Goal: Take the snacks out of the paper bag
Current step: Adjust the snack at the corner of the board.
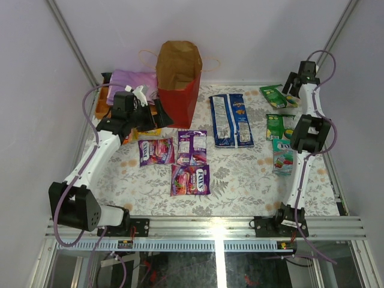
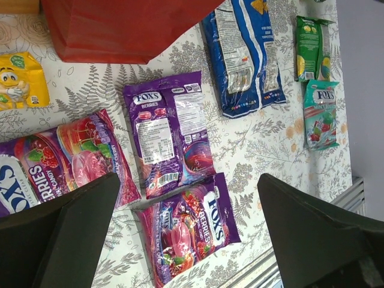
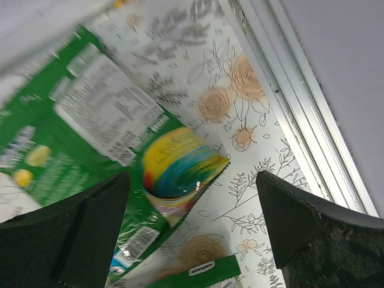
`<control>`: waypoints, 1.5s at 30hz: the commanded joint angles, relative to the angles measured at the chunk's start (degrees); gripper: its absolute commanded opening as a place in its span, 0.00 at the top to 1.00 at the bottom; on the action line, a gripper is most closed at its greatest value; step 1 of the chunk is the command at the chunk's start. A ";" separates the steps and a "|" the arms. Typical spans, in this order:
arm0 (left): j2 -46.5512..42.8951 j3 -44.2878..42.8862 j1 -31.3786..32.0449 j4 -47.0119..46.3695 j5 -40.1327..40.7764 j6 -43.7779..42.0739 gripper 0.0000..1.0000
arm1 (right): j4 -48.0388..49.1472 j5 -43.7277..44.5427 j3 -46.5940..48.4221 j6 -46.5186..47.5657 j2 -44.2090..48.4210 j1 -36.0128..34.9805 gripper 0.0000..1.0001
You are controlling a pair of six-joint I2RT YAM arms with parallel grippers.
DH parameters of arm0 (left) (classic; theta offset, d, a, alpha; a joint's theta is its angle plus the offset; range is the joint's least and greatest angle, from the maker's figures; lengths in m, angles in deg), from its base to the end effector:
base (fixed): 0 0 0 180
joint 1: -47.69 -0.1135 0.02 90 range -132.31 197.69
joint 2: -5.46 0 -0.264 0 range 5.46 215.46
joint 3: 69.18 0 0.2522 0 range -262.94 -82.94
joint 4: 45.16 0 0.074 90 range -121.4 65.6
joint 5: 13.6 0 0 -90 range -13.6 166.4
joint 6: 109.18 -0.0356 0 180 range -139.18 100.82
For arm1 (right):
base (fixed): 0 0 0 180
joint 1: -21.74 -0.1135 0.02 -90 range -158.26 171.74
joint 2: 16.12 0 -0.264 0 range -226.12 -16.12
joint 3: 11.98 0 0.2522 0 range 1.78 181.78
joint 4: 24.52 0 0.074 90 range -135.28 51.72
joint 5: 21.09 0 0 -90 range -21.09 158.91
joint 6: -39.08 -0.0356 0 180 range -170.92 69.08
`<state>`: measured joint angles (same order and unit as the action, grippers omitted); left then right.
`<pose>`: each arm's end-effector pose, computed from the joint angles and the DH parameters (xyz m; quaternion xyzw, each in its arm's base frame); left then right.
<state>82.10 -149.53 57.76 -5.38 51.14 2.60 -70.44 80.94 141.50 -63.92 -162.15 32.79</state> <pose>0.2893 -0.0668 0.3241 0.0099 0.8753 -0.3088 0.3720 0.5621 -0.1173 0.2260 0.2311 0.8665 -0.0870 0.4338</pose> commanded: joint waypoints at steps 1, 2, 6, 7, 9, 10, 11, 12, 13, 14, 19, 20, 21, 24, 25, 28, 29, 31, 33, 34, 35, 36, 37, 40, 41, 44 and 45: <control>0.70 1.04 -0.35 -3.51 -2.14 -0.77 0.00 | -5.65 -5.43 0.54 5.25 -1.65 -0.71 0.07; 0.93 1.08 -0.27 -3.53 -2.16 -0.84 0.00 | -6.59 -6.13 0.51 5.81 -2.04 -0.95 0.07; 1.52 1.17 -0.30 -3.35 -2.25 -1.27 0.00 | -8.20 -5.63 -0.59 7.09 -2.02 -1.88 0.02; 1.58 1.19 -0.31 -3.34 -2.14 -1.46 0.00 | -8.71 -5.68 -0.70 6.78 -2.02 -1.98 0.00; 1.90 1.15 -0.32 -3.08 -1.72 -1.69 0.00 | -10.04 -5.97 -0.55 4.79 -2.13 -1.96 0.00; 2.12 0.97 -0.35 -2.82 -1.65 -1.82 0.00 | -10.79 -5.58 -0.58 3.06 -2.10 -1.95 0.00; 2.18 0.82 -0.31 -2.67 -1.72 -1.87 0.00 | -11.31 -5.73 -0.95 0.84 -1.94 -1.91 0.00; 2.20 0.89 -0.31 -2.65 -1.74 -1.96 0.00 | -11.47 -6.59 -1.58 -2.13 -1.56 -1.91 0.00; 2.23 0.92 -0.31 -2.64 -1.68 -2.04 0.00 | -11.23 -8.11 -2.57 -4.45 -1.11 -1.75 0.00; 2.28 0.93 -0.35 -2.64 -1.62 -2.11 0.00 | -10.58 -10.06 -3.58 -6.72 -0.61 -1.66 0.00; 1.83 1.04 -0.30 -1.76 -1.02 -2.85 0.00 | -5.66 -15.70 -8.52 -16.75 1.55 -1.47 0.02; 1.72 1.08 -0.31 -1.45 -0.61 -2.99 0.00 | -5.28 -15.94 -8.81 -18.05 1.76 -1.51 0.03; 1.61 0.97 -0.31 -1.09 -0.19 -3.24 0.00 | -5.25 -15.77 -8.77 -18.84 1.92 -1.47 0.04; 0.98 0.86 -0.29 -0.42 0.82 -3.83 0.00 | -4.12 -13.38 -9.67 -20.27 4.05 -1.40 0.05; 0.80 0.85 -0.33 -0.44 1.13 -3.85 0.00 | -3.22 -12.95 -10.59 -20.44 5.32 -1.34 0.04; 1.10 0.39 -0.39 -0.81 0.96 -3.38 0.00 | -1.01 -12.27 -12.07 -19.80 9.09 -1.08 0.03; 1.29 0.16 -0.40 -0.91 0.84 -3.19 0.00 | -0.75 -12.11 -11.69 -19.26 10.02 -0.97 0.02; 1.19 -0.13 -0.41 -1.49 0.83 -2.71 0.00 | -1.14 -12.03 -9.48 -18.07 11.52 -0.86 0.00; 1.01 -0.54 -0.40 -2.41 1.24 -2.01 0.00 | -2.39 -11.68 -7.20 -16.69 13.02 -0.86 0.00; 1.09 -0.91 -0.40 -2.60 1.37 -1.68 0.00 | -3.06 -11.42 -6.56 -15.92 14.24 -0.85 0.01; 1.14 -1.47 -0.33 -2.64 1.54 -1.44 0.00 | -3.38 -11.20 -6.38 -15.02 15.46 -0.83 0.01; 1.06 -1.98 -0.39 -2.56 2.02 -1.31 0.00 | -3.57 -11.08 -6.62 -14.51 16.71 -0.82 0.00; 0.73 -2.35 -0.42 -2.60 2.75 -1.24 0.00 | -3.75 -11.13 -7.25 -14.35 18.33 -0.78 0.01; -0.55 -2.41 -0.42 -3.87 5.07 -1.64 0.00 | -2.38 -15.76 -15.14 -15.79 25.39 -0.81 0.01; -1.01 -2.47 -0.40 -4.21 6.00 -1.93 0.00 | 1.06 -19.17 -21.59 -16.55 28.91 -0.82 0.01; -3.21 -2.09 -0.52 -5.66 10.18 -2.97 0.00 | 22.05 -27.93 -49.58 -20.77 43.74 -2.77 0.01; -4.16 -1.58 -0.77 -6.47 11.14 -3.04 0.00 | 28.72 -28.61 -57.91 -21.85 48.80 -4.06 0.00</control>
<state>81.84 -150.03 57.76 -6.19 56.49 0.76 -62.42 62.50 108.15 -81.38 -128.51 31.63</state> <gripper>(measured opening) 0.996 0.993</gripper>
